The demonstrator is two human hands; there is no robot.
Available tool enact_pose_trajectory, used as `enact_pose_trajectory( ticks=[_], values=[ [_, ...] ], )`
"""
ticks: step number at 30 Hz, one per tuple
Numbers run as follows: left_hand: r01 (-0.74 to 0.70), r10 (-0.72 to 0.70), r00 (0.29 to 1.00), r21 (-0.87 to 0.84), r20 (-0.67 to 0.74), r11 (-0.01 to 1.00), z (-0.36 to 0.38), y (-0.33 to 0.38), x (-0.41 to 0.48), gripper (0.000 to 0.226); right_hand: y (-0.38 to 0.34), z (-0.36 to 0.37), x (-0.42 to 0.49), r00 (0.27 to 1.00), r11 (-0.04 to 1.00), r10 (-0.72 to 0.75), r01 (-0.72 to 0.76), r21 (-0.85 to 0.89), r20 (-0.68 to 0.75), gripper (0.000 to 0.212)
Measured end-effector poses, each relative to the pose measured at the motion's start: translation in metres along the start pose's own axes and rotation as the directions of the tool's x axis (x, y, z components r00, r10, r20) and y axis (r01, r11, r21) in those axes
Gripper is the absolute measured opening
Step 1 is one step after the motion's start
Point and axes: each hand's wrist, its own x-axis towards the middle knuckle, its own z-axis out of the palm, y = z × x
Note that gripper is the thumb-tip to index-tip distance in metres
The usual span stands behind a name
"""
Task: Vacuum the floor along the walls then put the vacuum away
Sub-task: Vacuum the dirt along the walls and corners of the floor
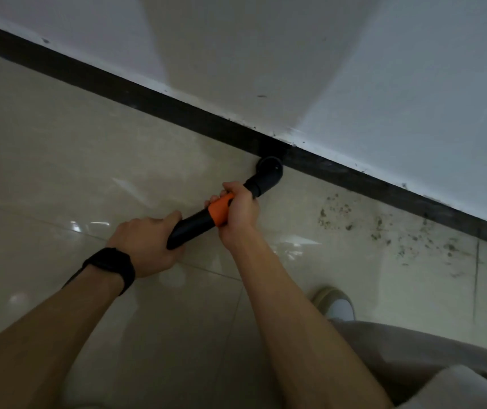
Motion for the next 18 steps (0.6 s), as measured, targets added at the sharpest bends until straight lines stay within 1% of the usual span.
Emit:
enact_pose_trajectory(
  ticks=[3, 6, 8, 10, 13, 15, 18],
  values=[
    [0.018, -0.018, 1.0, 0.009, -0.022, 1.0, 0.0, -0.009, -0.013, 0.034, 0.008, 0.002, -0.005, 0.997, 0.999, 0.035, -0.034, -0.011, 0.067, 0.017],
    [-0.025, 0.025, 1.0, 0.012, -0.004, 1.0, 0.005, -0.008, -0.025, 0.034, 0.015, -0.01, -0.014, 0.997, 0.998, 0.054, -0.056, 0.023, 0.059, 0.017],
    [-0.083, 0.081, 0.995, 0.038, 0.05, 0.996, 0.008, -0.003, -0.03, 0.032, 0.022, -0.025, -0.021, 0.998, 0.995, 0.066, -0.065, 0.077, -0.004, 0.017],
    [-0.156, 0.147, 0.983, 0.083, 0.112, 0.984, 0.012, 0.007, -0.033, 0.029, 0.028, -0.048, -0.028, 0.993, 0.987, 0.065, -0.049, 0.155, -0.096, 0.018],
    [-0.275, 0.248, 0.949, 0.125, 0.196, 0.953, 0.022, 0.029, -0.036, 0.031, 0.032, -0.084, -0.036, 0.971, 0.969, 0.063, -0.004, 0.247, -0.23, 0.017],
    [-0.35, 0.312, 0.919, 0.137, 0.241, 0.927, 0.031, 0.045, -0.04, 0.036, 0.031, -0.104, -0.041, 0.949, 0.958, 0.067, 0.024, 0.285, -0.307, 0.018],
    [-0.391, 0.346, 0.906, 0.171, 0.243, 0.904, 0.039, 0.058, -0.04, 0.044, 0.026, -0.115, -0.044, 0.937, 0.951, 0.057, 0.054, 0.304, -0.345, 0.019]
  ],
)
